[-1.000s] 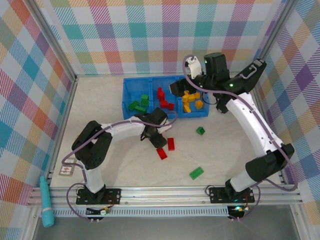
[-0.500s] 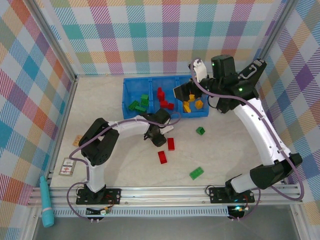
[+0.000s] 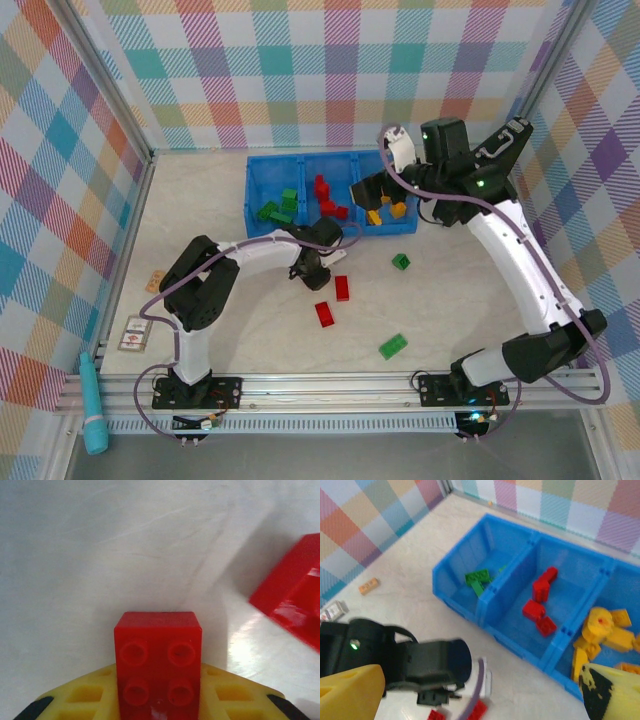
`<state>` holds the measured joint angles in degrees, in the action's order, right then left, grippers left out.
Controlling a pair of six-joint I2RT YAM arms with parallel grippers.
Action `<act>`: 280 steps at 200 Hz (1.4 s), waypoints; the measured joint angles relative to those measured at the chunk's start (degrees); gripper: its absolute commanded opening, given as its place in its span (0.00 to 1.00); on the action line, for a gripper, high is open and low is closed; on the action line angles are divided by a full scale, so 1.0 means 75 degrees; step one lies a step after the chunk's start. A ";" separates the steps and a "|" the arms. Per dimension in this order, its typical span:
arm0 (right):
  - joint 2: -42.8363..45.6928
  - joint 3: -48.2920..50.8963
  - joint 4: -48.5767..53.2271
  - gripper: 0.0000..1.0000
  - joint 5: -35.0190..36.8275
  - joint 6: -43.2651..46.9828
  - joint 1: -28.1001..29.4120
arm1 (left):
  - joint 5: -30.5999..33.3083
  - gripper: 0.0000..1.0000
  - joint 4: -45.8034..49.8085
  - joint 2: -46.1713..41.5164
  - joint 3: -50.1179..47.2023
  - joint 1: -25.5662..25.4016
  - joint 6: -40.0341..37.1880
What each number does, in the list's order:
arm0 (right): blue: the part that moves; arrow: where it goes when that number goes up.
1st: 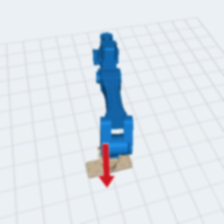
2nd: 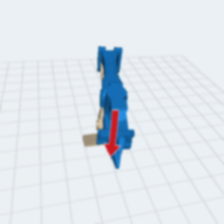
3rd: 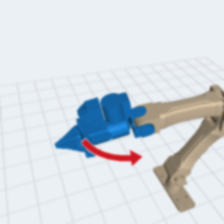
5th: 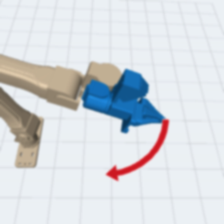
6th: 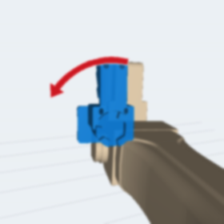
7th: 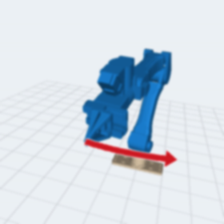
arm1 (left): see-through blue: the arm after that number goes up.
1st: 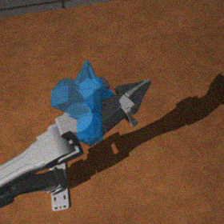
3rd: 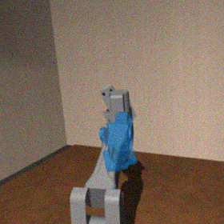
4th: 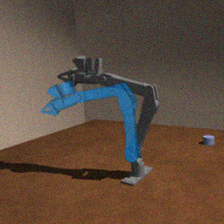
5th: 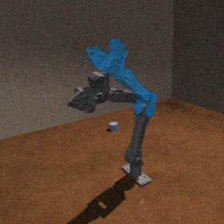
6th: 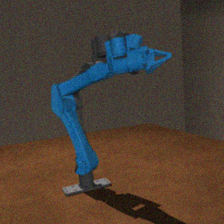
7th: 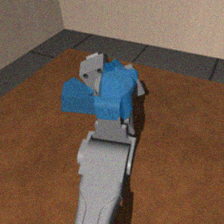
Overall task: Sort the legos into containers by color
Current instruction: Pick up the lego from the center of the table, then place the lego in the container.
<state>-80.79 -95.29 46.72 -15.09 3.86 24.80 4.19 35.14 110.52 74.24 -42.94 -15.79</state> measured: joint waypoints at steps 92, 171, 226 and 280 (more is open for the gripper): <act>0.1547 0.2745 0.0032 0.99 0.0262 -0.0746 -0.0006 | 0.1309 0.24 0.0737 0.0052 0.2710 0.0204 0.0023; 0.2361 0.5275 -0.0863 0.99 -0.0629 -0.1953 0.0052 | 0.1964 0.23 0.0184 0.1871 0.5039 0.0513 0.0280; 0.2387 0.6164 -0.1346 0.99 -0.0866 -0.2591 0.0428 | 0.2057 0.25 0.0169 0.2888 0.5884 0.0749 0.0519; 0.2194 0.6242 -0.1547 0.99 -0.0886 -0.2661 0.0548 | 0.2052 0.33 0.0187 0.3130 0.6155 0.0796 0.0778</act>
<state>-64.34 -48.47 35.11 -21.74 -16.10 28.91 19.57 36.53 133.99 120.40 -36.97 -9.96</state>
